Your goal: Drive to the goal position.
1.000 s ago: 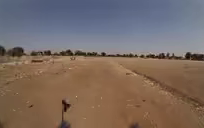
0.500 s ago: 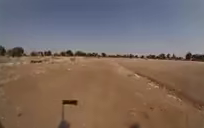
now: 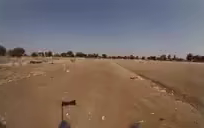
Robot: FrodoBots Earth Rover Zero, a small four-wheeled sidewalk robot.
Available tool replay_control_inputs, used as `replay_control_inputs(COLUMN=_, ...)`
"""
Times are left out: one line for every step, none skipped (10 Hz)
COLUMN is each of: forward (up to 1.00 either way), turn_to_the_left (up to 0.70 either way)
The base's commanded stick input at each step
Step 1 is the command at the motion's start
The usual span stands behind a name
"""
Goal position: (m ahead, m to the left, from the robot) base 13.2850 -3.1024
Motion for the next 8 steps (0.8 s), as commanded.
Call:
replay_control_inputs(forward=0.50, turn_to_the_left=0.00)
replay_control_inputs(forward=0.50, turn_to_the_left=0.00)
replay_control_inputs(forward=0.50, turn_to_the_left=0.00)
replay_control_inputs(forward=0.50, turn_to_the_left=0.00)
replay_control_inputs(forward=0.50, turn_to_the_left=0.00)
replay_control_inputs(forward=0.50, turn_to_the_left=0.00)
replay_control_inputs(forward=0.50, turn_to_the_left=0.00)
replay_control_inputs(forward=0.50, turn_to_the_left=0.00)
